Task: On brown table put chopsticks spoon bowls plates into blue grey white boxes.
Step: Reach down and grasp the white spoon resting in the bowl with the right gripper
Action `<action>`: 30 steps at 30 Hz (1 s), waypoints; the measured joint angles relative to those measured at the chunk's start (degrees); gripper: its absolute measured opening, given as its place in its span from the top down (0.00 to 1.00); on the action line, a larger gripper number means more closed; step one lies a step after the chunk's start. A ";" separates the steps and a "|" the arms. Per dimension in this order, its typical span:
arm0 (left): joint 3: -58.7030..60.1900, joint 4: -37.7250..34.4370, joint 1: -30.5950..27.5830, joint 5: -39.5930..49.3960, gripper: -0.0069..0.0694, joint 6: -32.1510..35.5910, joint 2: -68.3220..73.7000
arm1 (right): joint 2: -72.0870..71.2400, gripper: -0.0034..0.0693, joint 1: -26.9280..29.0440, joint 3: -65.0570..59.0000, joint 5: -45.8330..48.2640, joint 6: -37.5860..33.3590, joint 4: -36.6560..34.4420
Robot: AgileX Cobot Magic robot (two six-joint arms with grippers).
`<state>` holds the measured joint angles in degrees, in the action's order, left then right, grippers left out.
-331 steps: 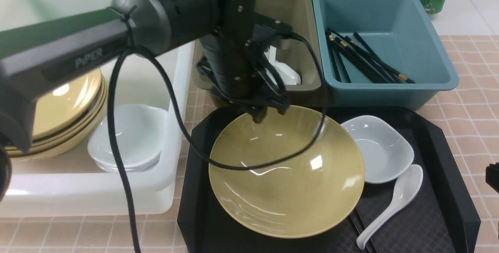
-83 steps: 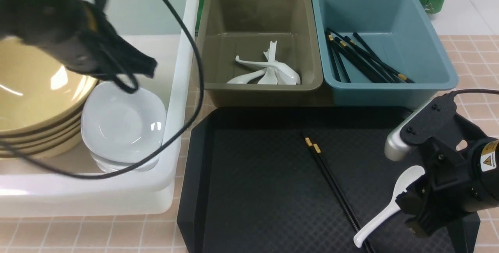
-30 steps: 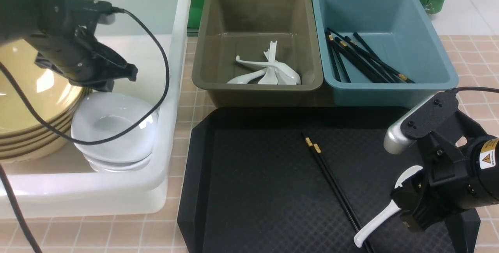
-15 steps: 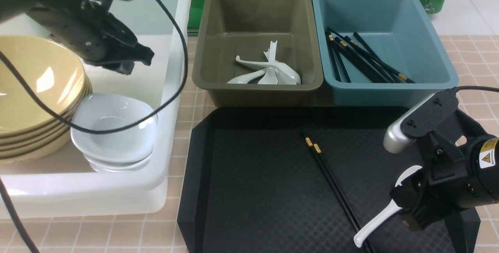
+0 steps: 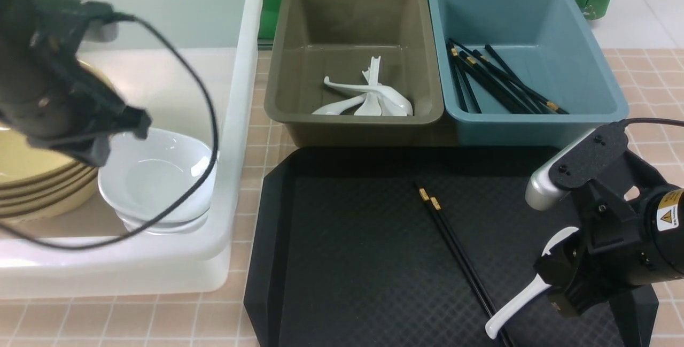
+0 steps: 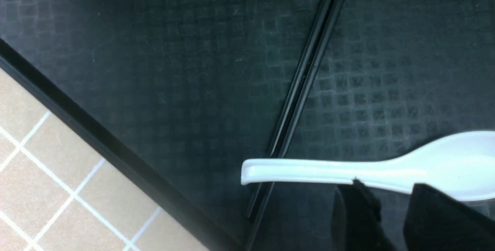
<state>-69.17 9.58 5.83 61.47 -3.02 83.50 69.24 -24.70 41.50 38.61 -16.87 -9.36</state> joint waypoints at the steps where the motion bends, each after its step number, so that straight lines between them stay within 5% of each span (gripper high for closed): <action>1: 2.36 1.01 0.00 -1.61 0.92 -0.45 0.11 | 0.00 0.63 0.00 0.00 0.00 0.00 0.00; 17: 6.08 5.44 0.00 -9.84 0.92 -4.27 9.53 | 0.00 0.63 0.00 0.00 0.22 0.00 0.00; 30: 6.12 3.85 5.37 -17.10 0.92 -4.65 1.08 | 0.00 0.63 0.00 0.00 0.05 0.00 -0.04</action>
<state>-63.05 13.43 11.20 44.37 -7.67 84.58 69.24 -24.70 41.50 38.66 -16.87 -9.40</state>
